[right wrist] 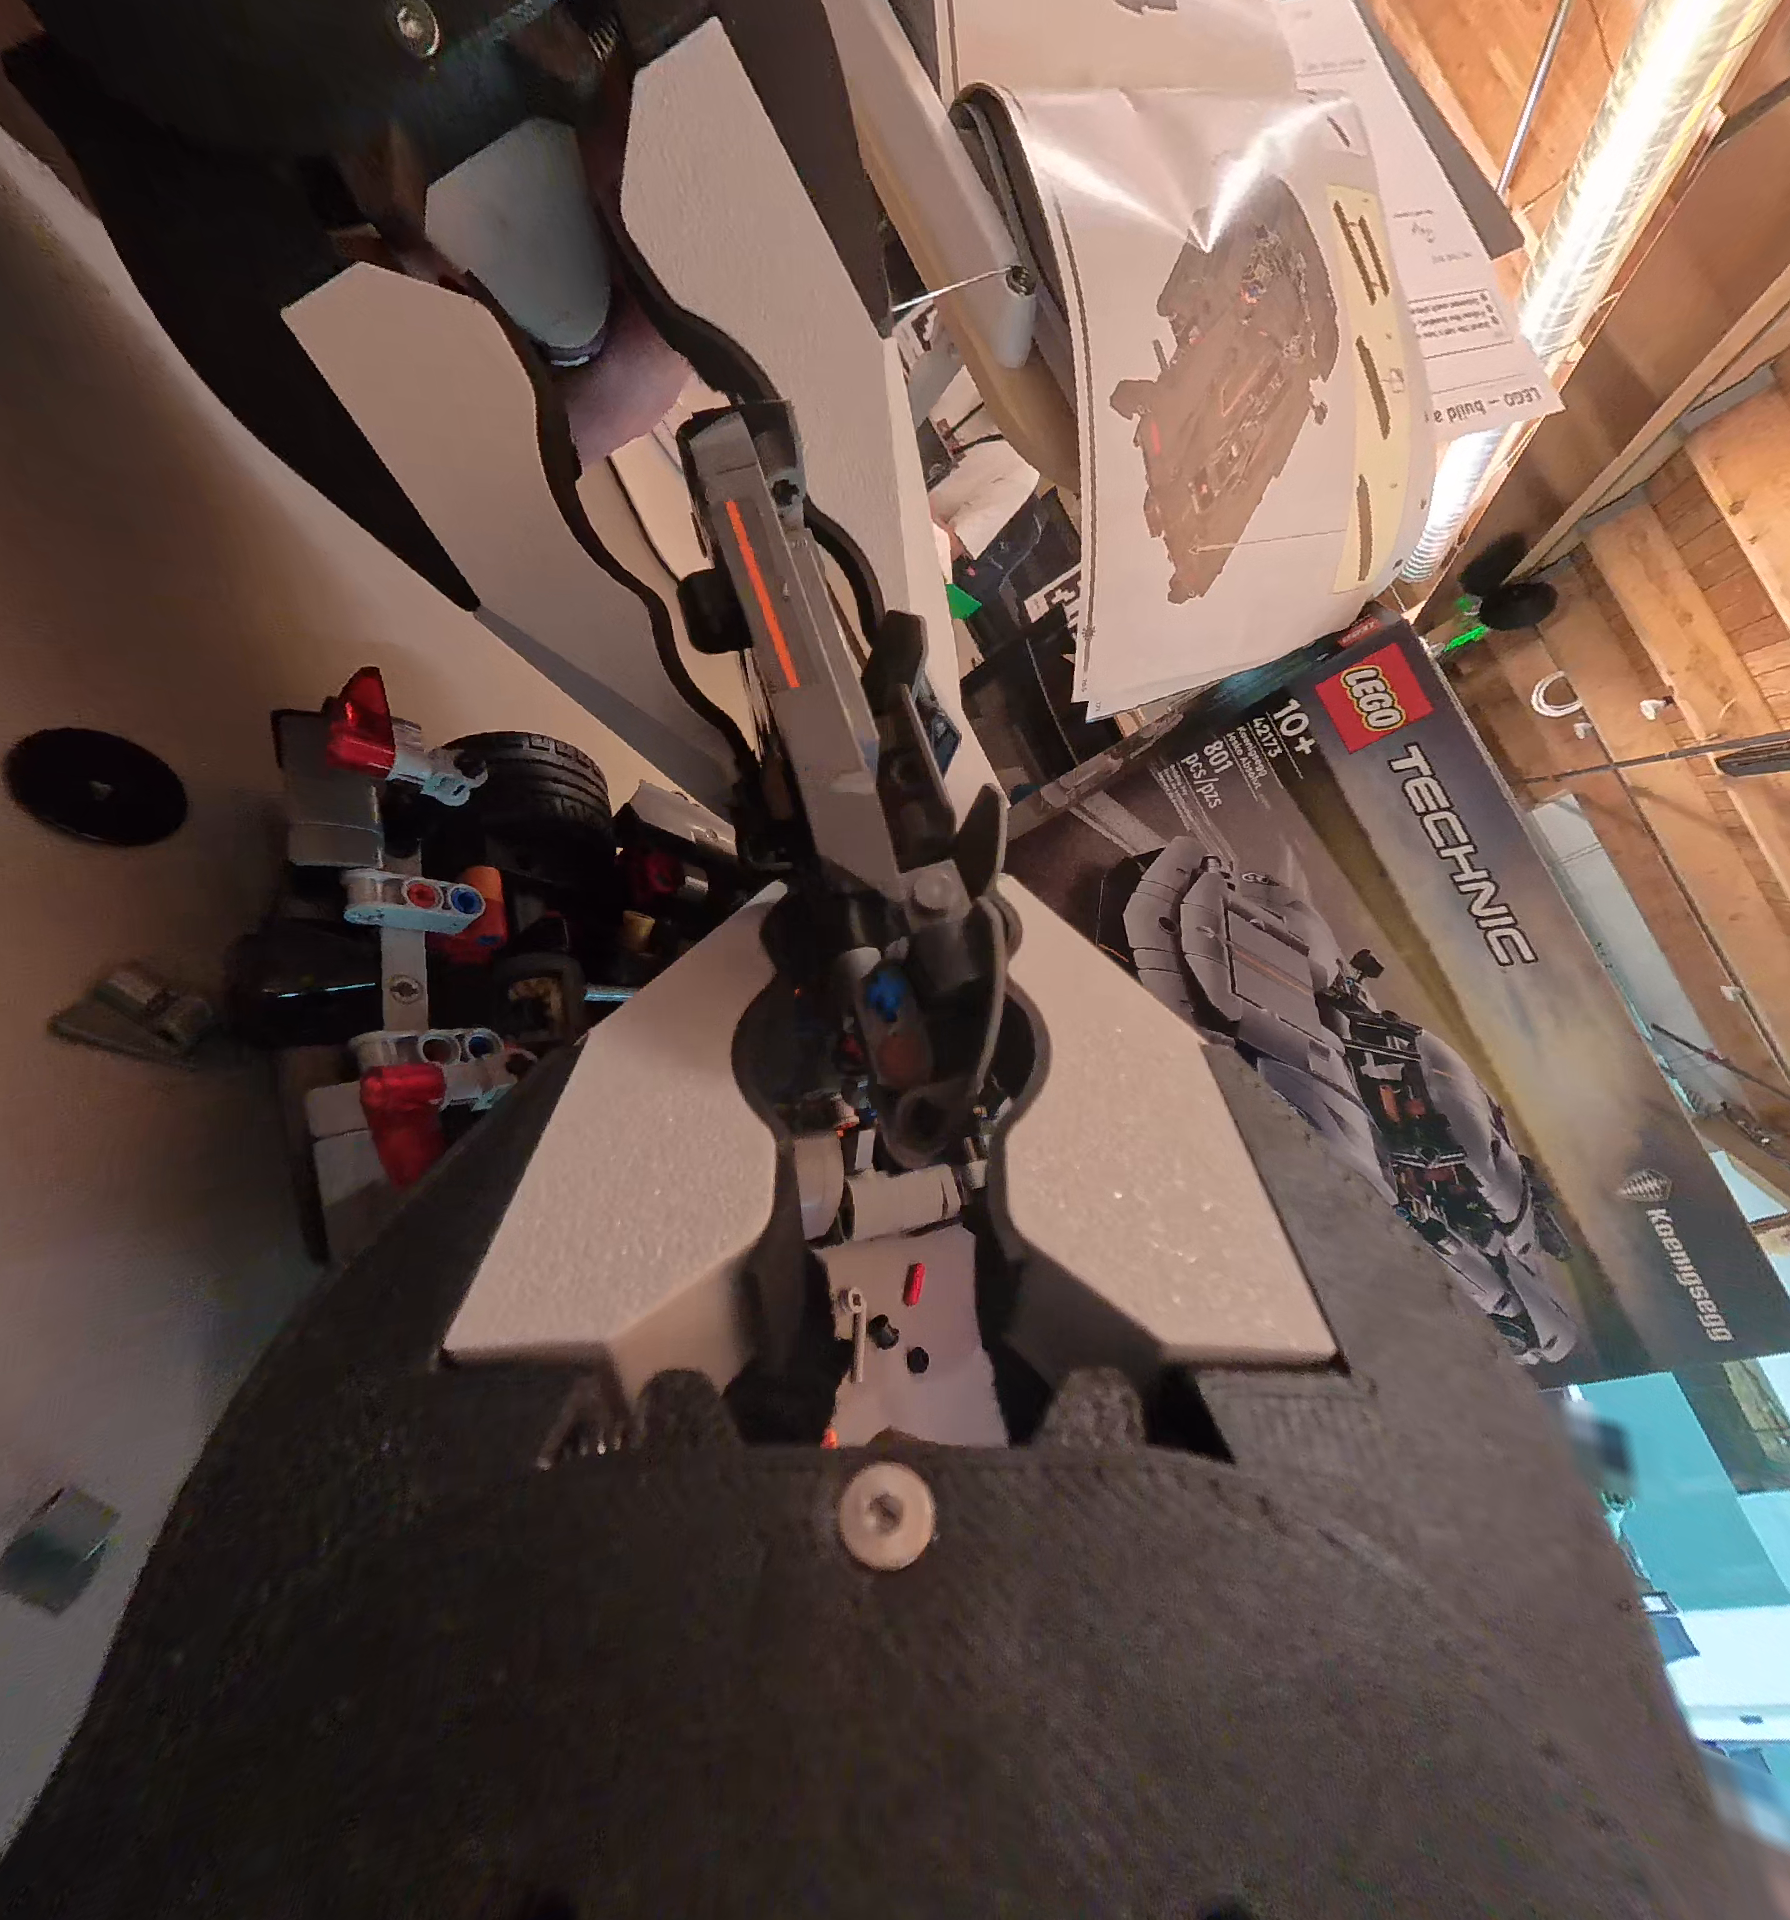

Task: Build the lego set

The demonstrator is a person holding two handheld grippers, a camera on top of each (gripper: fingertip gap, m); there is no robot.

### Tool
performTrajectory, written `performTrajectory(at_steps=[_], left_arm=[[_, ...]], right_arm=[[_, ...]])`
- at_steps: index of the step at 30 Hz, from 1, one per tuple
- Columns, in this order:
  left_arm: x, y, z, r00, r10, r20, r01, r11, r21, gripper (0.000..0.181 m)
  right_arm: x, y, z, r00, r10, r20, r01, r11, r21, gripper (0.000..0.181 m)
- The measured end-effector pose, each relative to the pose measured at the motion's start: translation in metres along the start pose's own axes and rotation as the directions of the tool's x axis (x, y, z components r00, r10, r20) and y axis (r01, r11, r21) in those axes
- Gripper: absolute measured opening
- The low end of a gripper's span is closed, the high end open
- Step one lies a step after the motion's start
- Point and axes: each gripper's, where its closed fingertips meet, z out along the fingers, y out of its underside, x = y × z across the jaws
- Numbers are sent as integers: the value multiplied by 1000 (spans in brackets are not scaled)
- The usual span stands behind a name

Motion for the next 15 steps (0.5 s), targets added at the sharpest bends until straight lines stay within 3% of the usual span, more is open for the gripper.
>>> performTrajectory(at_steps=[10,15], left_arm=[[2,-1,0,1000,11,7,-11,1000,3,35],[4,-3,1,1000,-3,-7,3,1000,-6,28]], right_arm=[[-4,-5,1,996,74,45,-76,996,42,40],[-10,-5,4,996,56,63,-59,998,32,52]])
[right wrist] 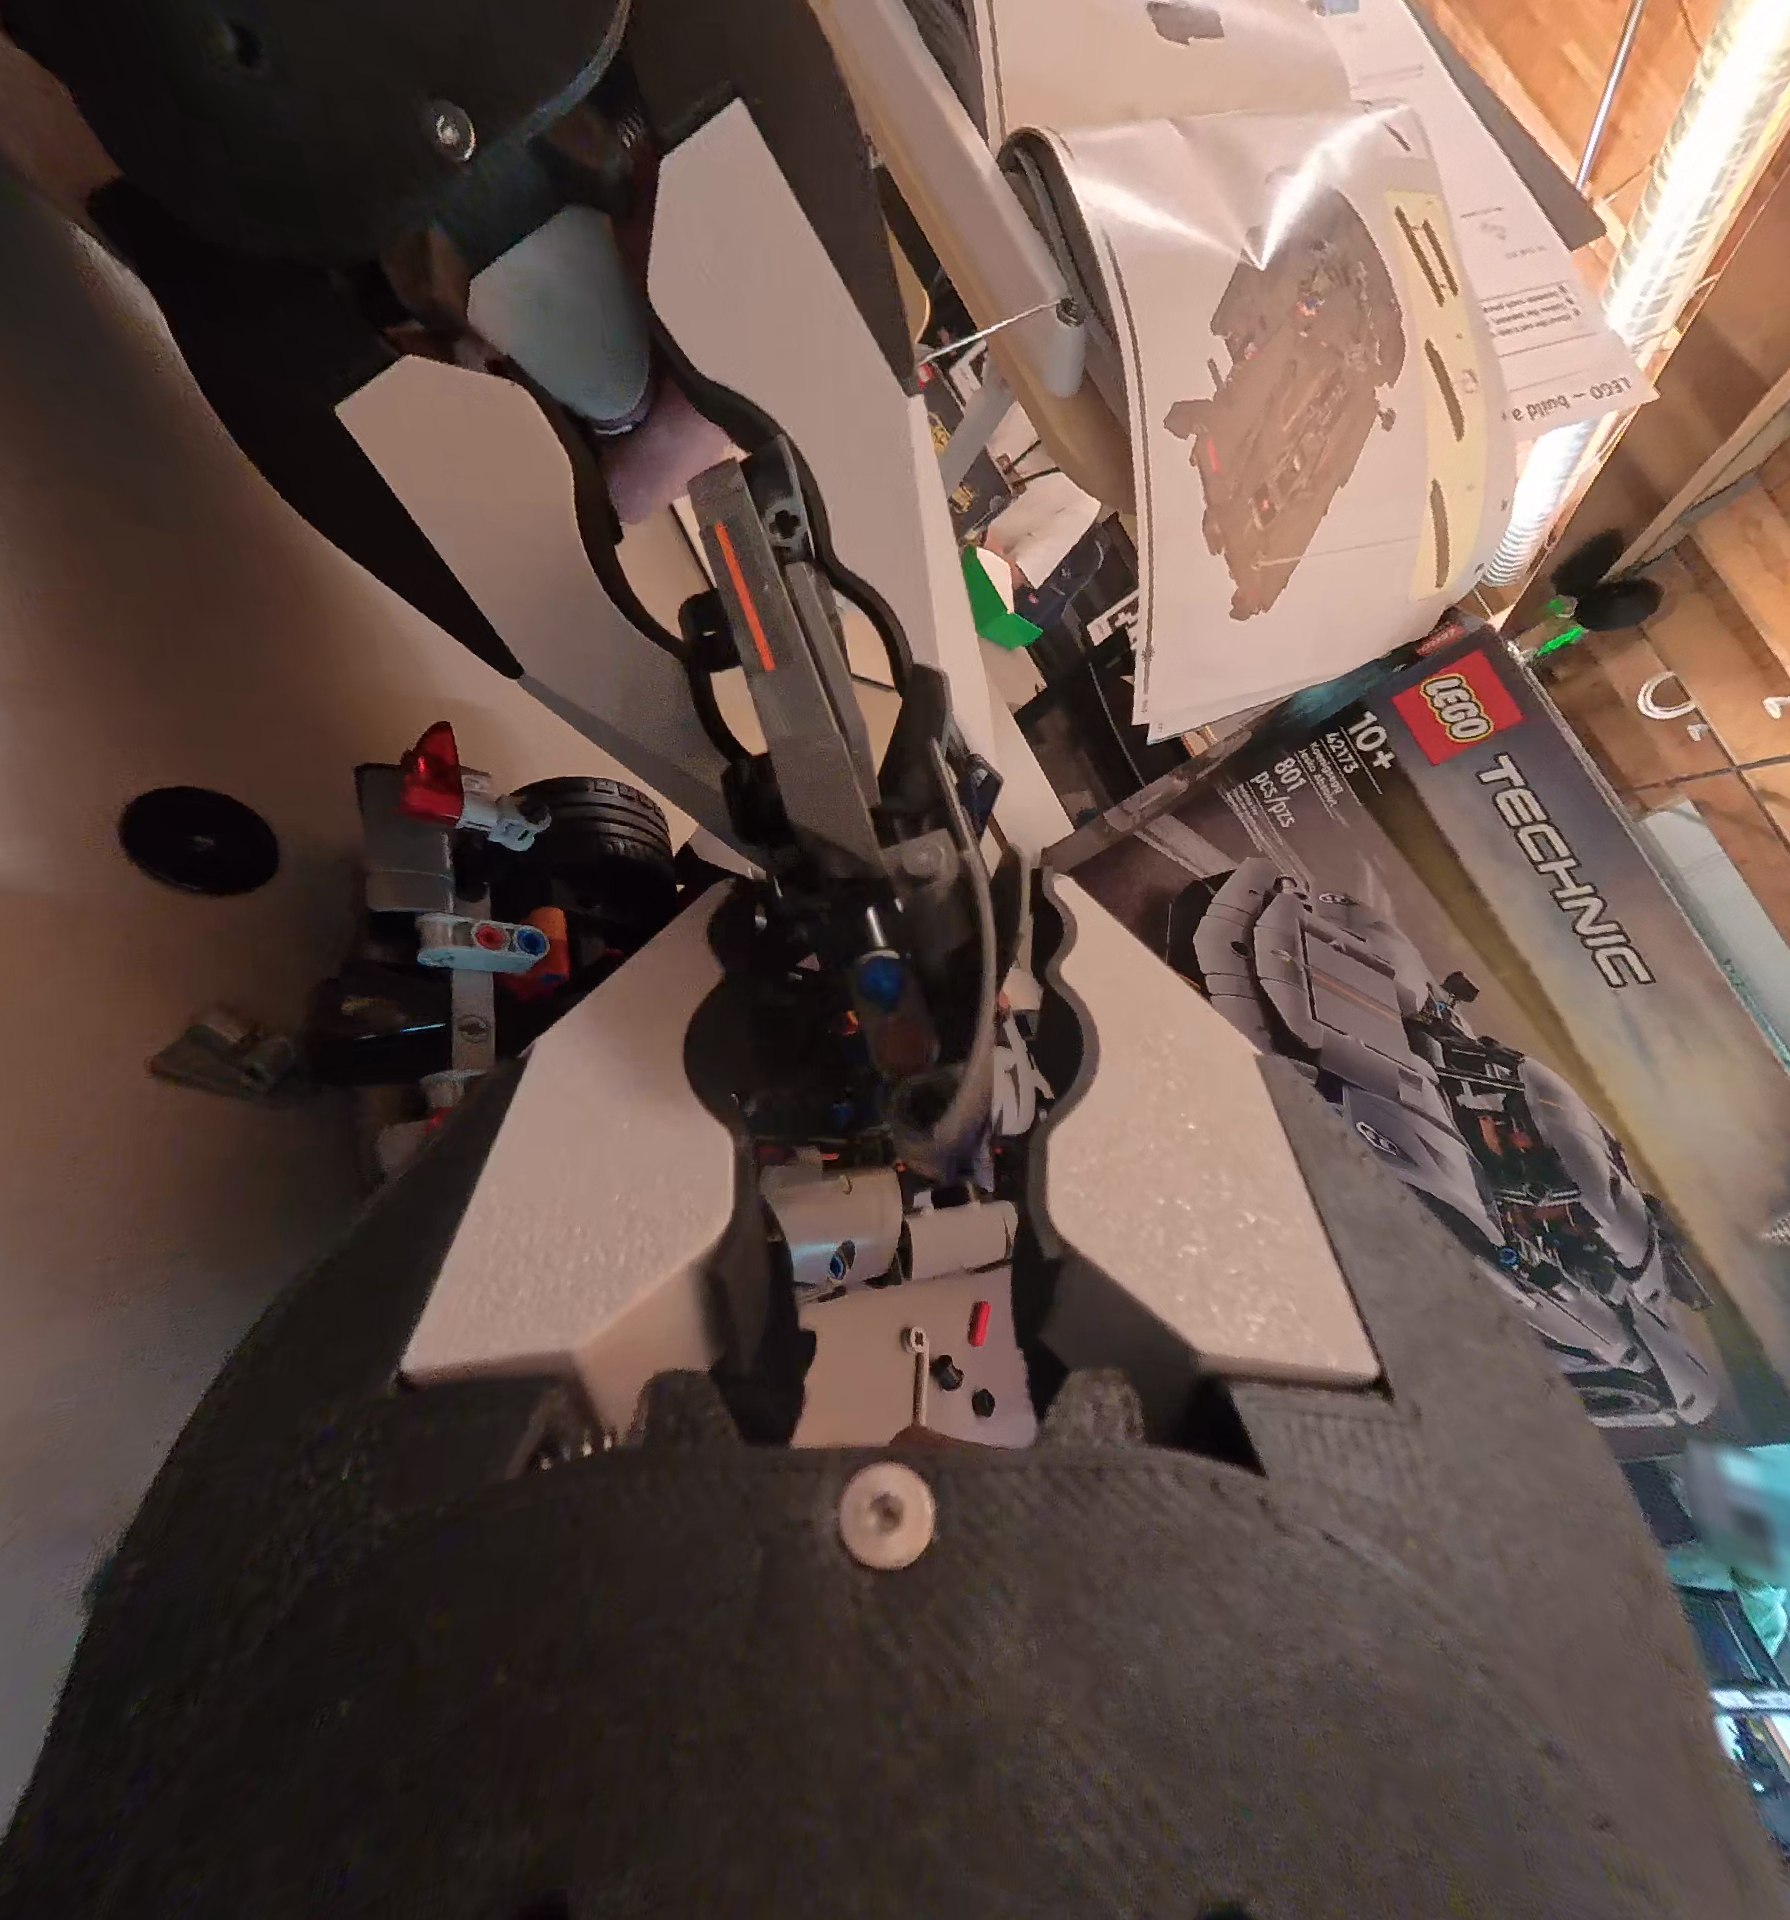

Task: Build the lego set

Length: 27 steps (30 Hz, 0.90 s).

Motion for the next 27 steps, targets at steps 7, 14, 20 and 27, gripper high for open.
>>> performTrajectory(at_steps=[7,14,20,27], left_arm=[[-1,0,1,1000,16,-4,-16,1000,-24,29],[-1,-3,0,999,33,-15,-33,999,-14,29],[-1,-2,0,999,17,-29,-17,1000,-21,29],[-3,-2,1,998,-5,-55,3,999,-37,28]], right_arm=[[2,0,-1,999,32,3,-32,999,9,45],[3,4,-2,1000,28,-2,-28,1000,-10,31],[4,5,-1,999,40,-4,-40,999,-13,31],[7,6,-1,997,76,-7,-76,997,-7,27]])
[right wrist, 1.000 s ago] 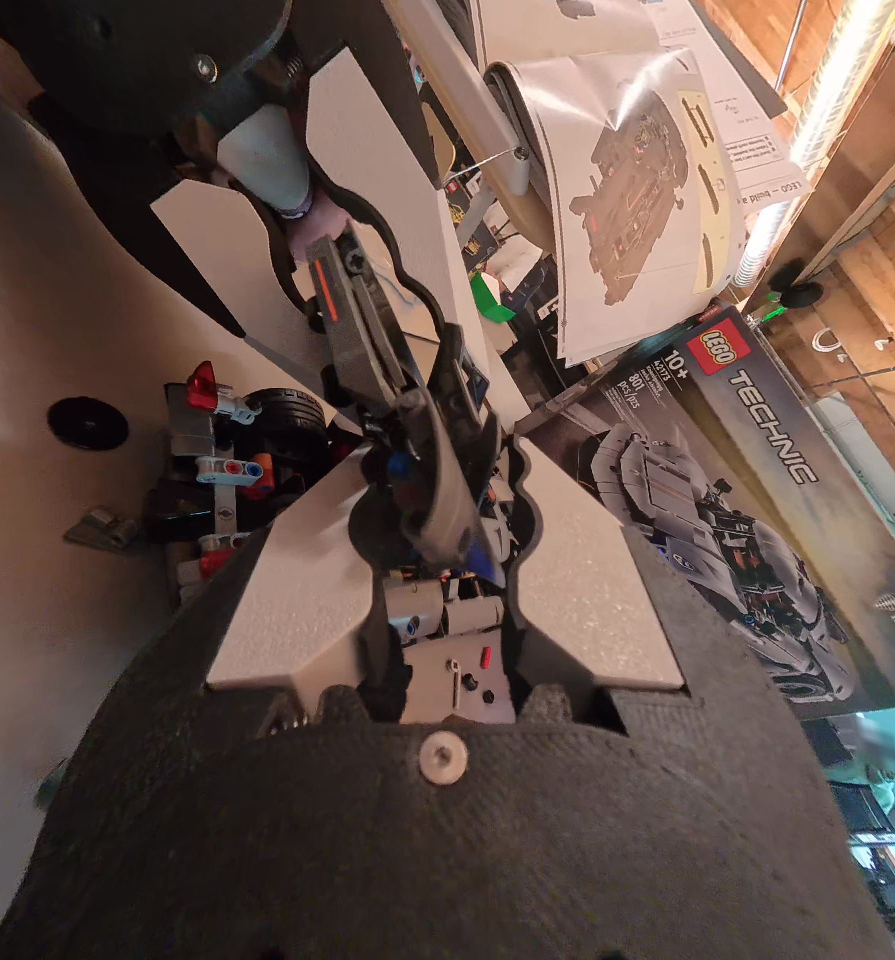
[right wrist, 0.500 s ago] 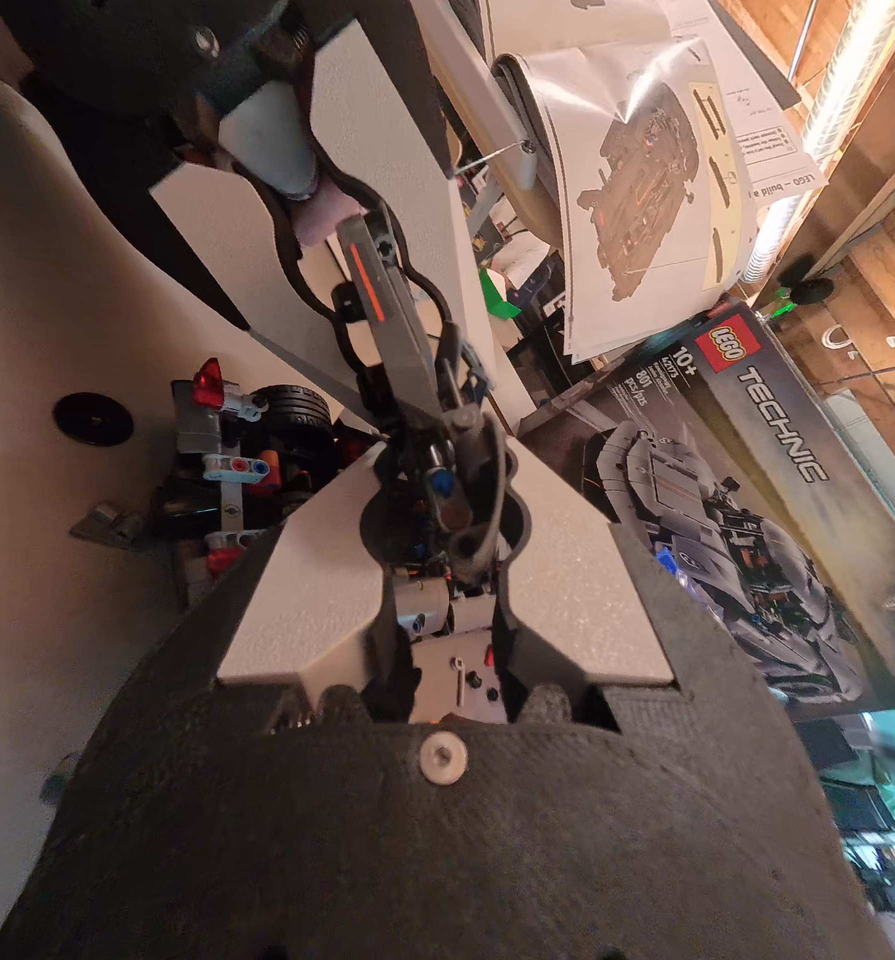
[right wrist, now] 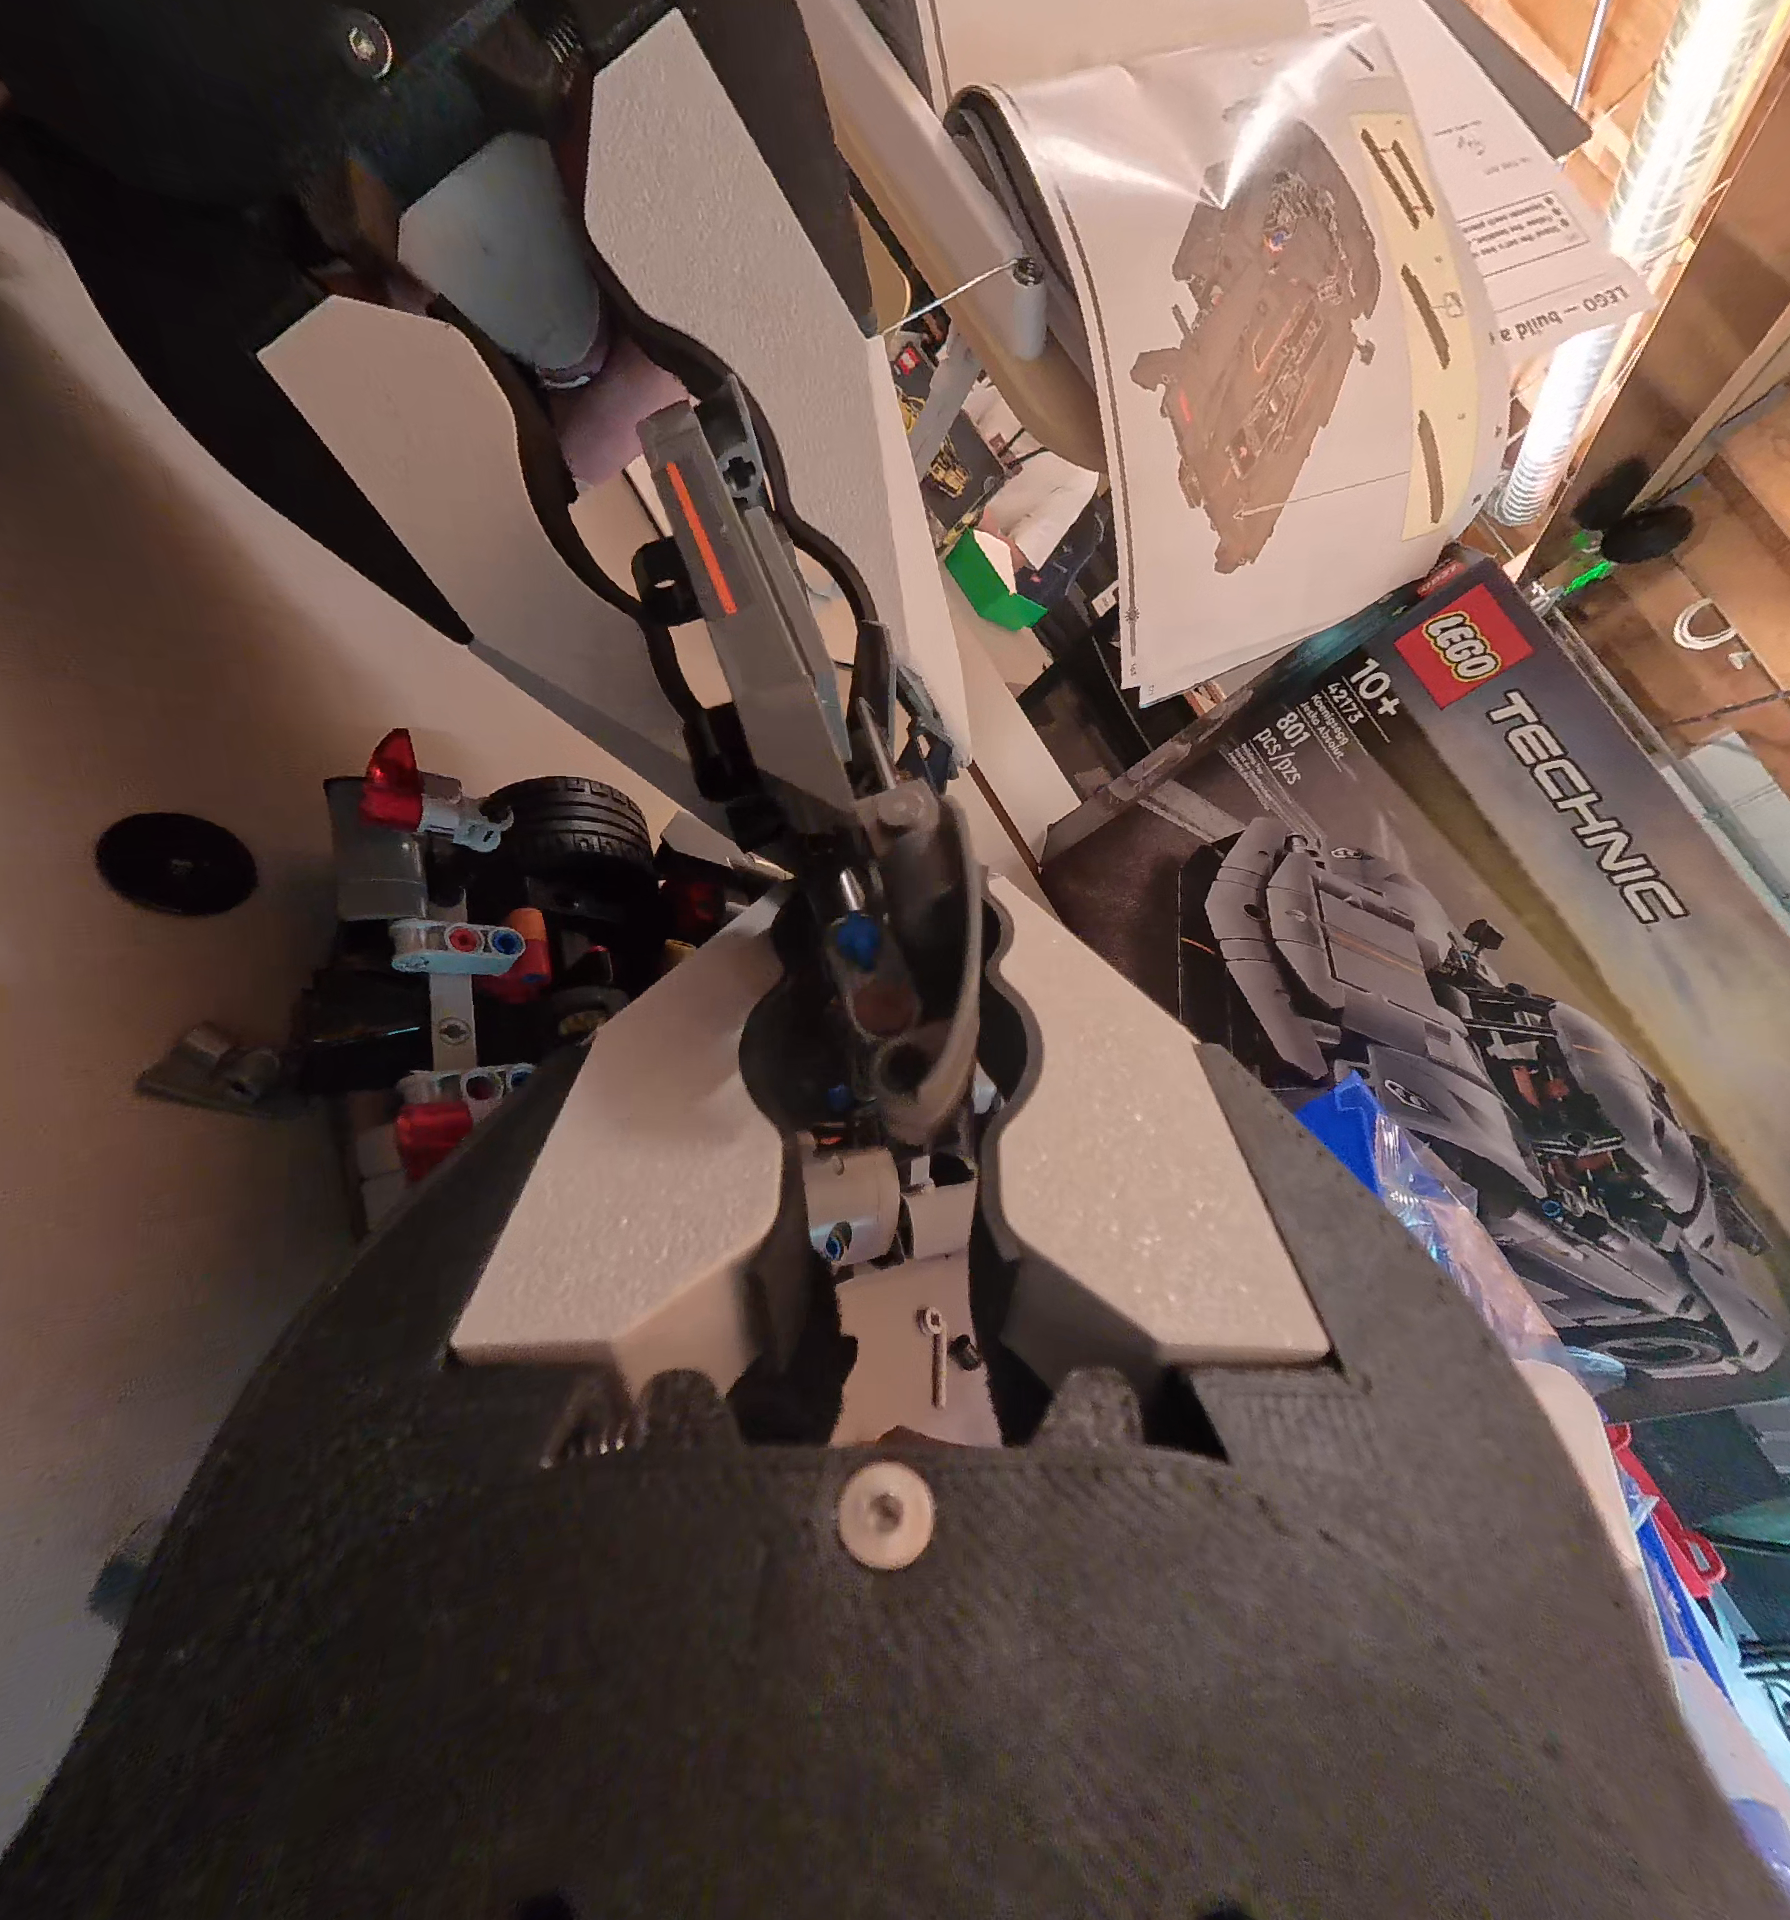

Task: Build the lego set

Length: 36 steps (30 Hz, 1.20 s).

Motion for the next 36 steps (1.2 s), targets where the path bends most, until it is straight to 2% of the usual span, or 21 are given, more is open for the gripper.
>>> performTrajectory(at_steps=[16,24,30,33,36], left_arm=[[-1,4,2,997,39,-74,-45,995,-94,27],[-2,5,4,996,41,-85,-52,989,-136,27],[-3,6,5,997,38,-68,-46,991,-123,33],[-1,4,4,995,29,-94,-37,996,-80,46],[-1,2,0,995,47,-87,-49,999,-20,44]], right_arm=[[4,1,-2,1000,20,-3,-20,1000,8,33],[4,1,-1,1000,30,-5,-30,1000,1,25],[4,1,-1,999,35,-2,-35,999,5,25],[4,1,-1,999,37,-5,-37,999,8,25],[5,3,0,999,34,-9,-34,999,5,25]])
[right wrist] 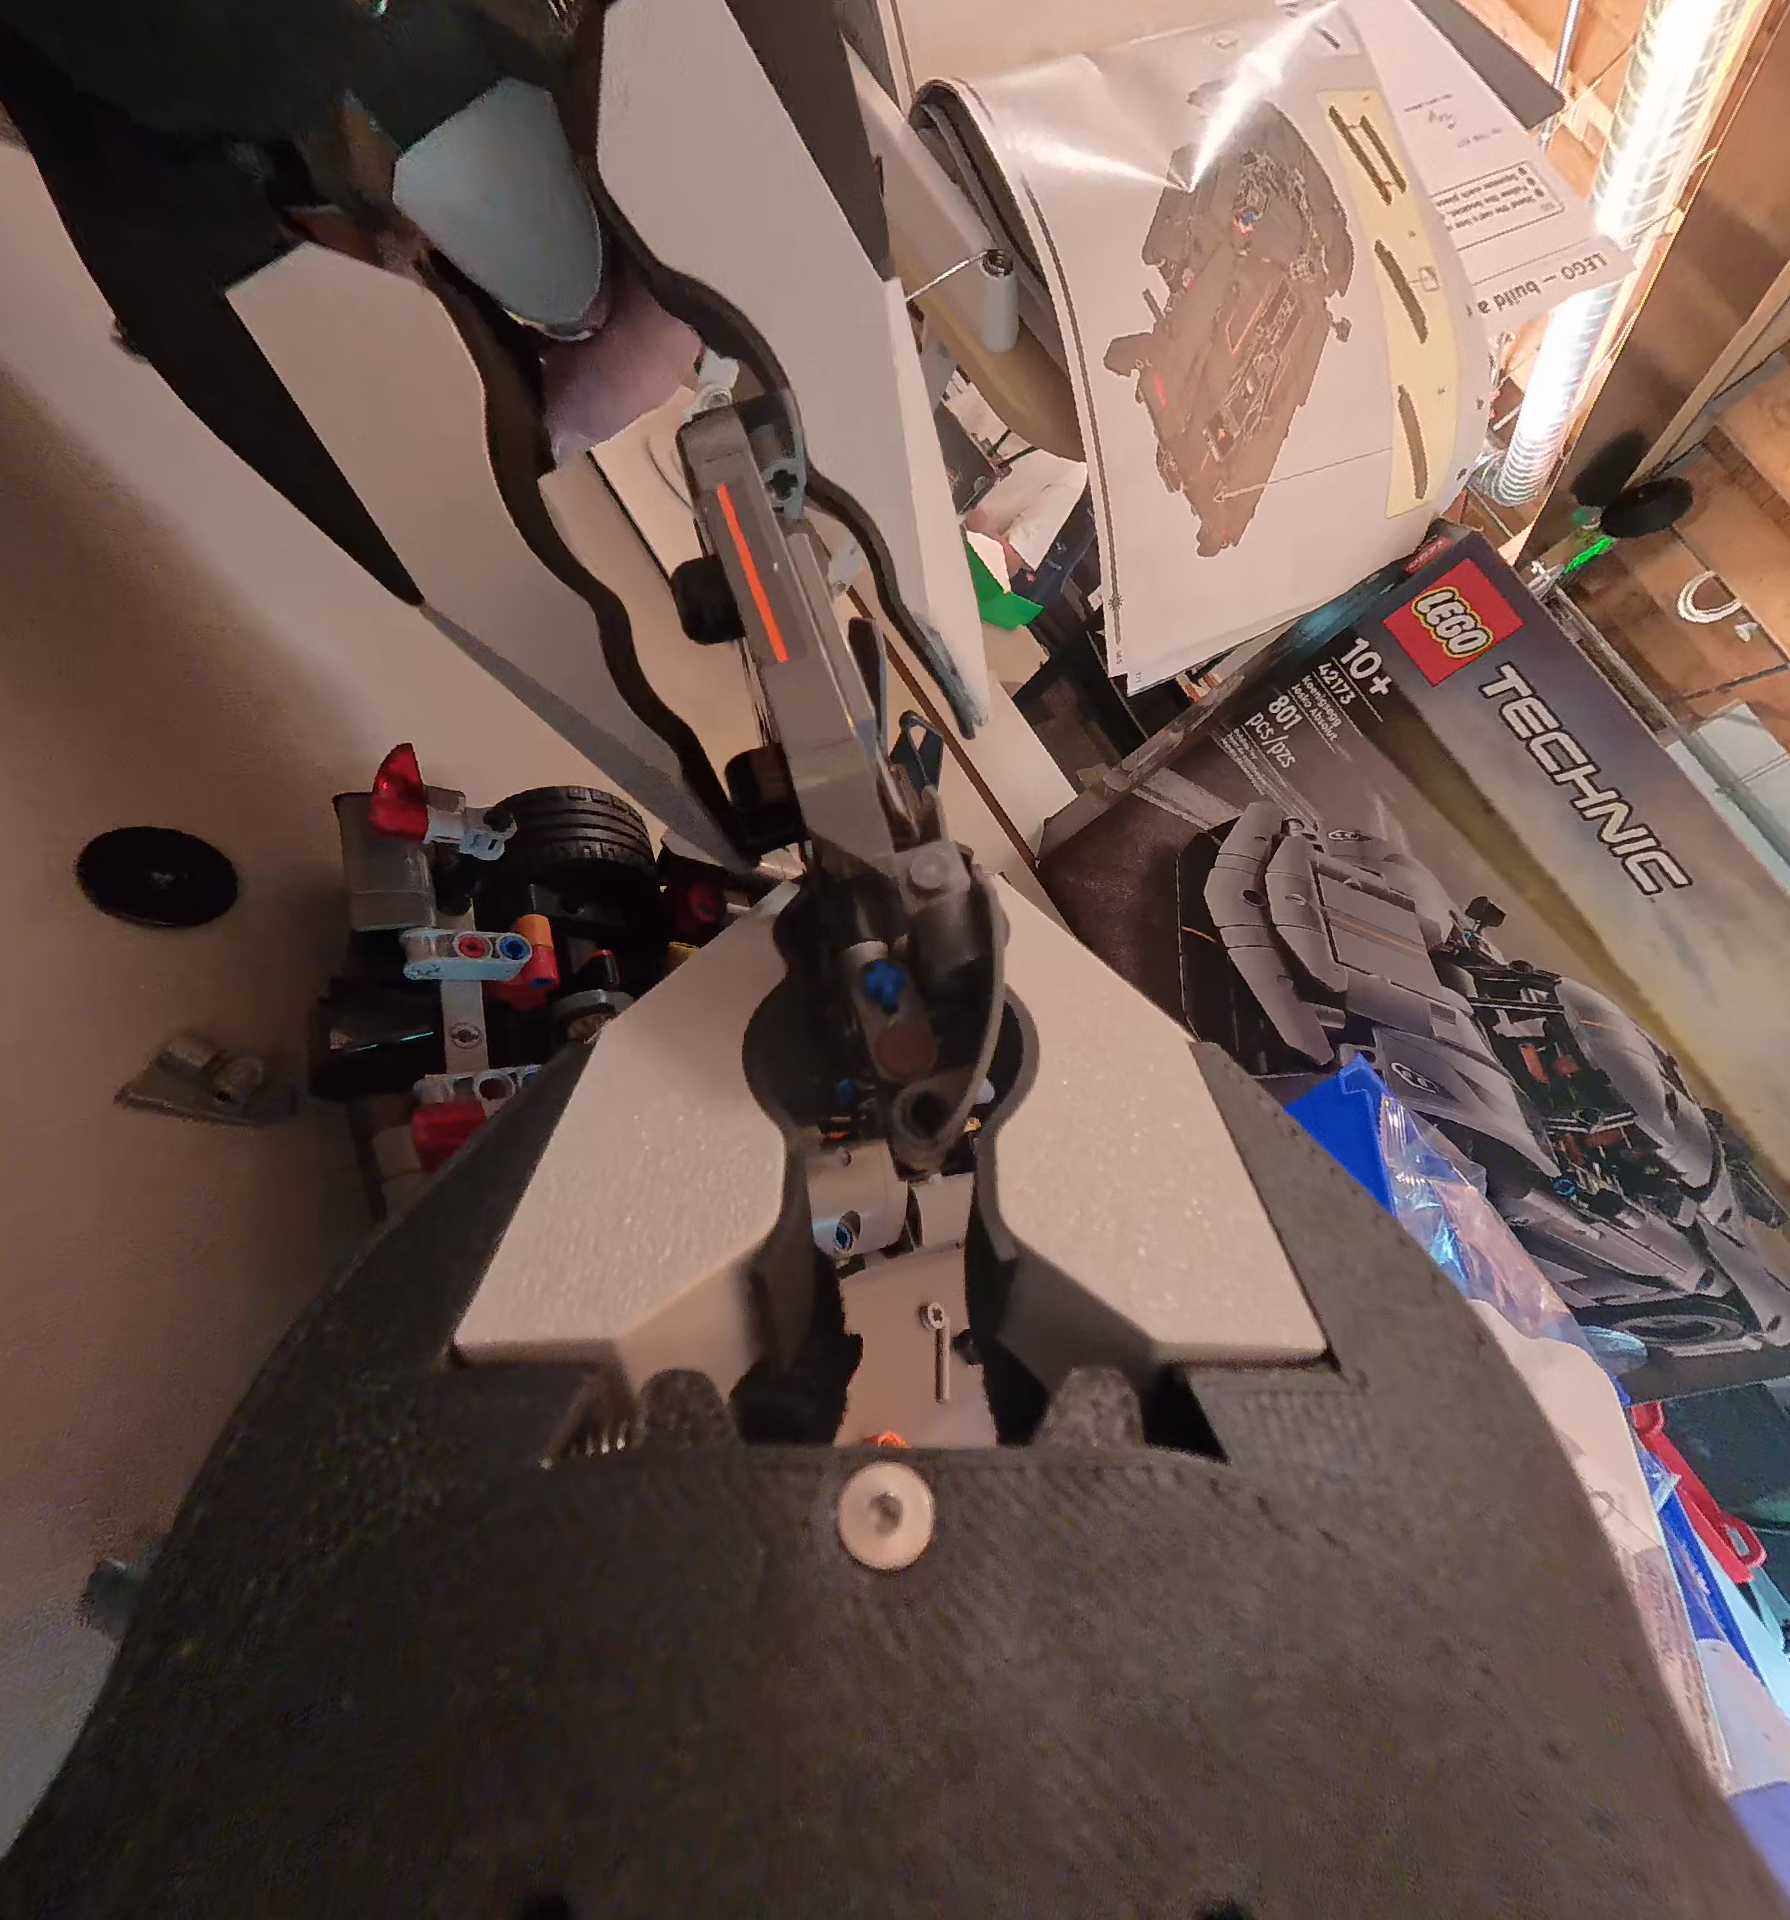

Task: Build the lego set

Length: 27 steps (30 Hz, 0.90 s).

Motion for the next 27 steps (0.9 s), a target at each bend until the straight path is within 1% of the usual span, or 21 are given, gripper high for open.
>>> performTrajectory(at_steps=[1,2,5,11,16,18,20,23,24,26,27], left_arm=[[2,-3,-1,1000,-20,-18,20,999,29,42],[1,-3,-2,999,-37,-14,37,999,33,39],[-2,-8,-6,1000,-26,11,25,997,68,35],[-1,-6,-5,999,18,43,-20,999,46,31],[0,-4,-4,998,28,56,-30,999,31,32],[1,-4,-4,996,55,64,-56,998,19,32],[0,-3,-4,996,52,69,-52,999,9,33],[0,-3,-3,996,56,75,-57,998,10,32],[0,-3,-3,996,49,74,-50,999,9,33],[1,-4,-3,996,53,74,-54,998,8,32],[2,-4,-3,996,52,73,-52,999,7,32]], right_arm=[[-1,0,0,1000,-7,0,7,1000,0,25],[-1,0,0,1000,-12,-2,12,1000,0,25],[-1,1,0,1000,-8,0,8,1000,-2,25],[-1,3,2,1000,-15,-4,15,1000,-20,27],[-1,5,3,1000,-13,-8,13,999,-32,28],[-1,6,3,1000,-15,-10,14,999,-36,31],[-2,6,3,1000,-16,-6,16,999,-39,28],[-2,7,4,1000,-2,-5,1,999,-44,27],[-2,7,4,1000,2,-4,-2,999,-43,29],[-6,5,6,1000,-8,12,8,999,-40,38],[-6,7,7,1000,-29,6,30,998,-48,39]])
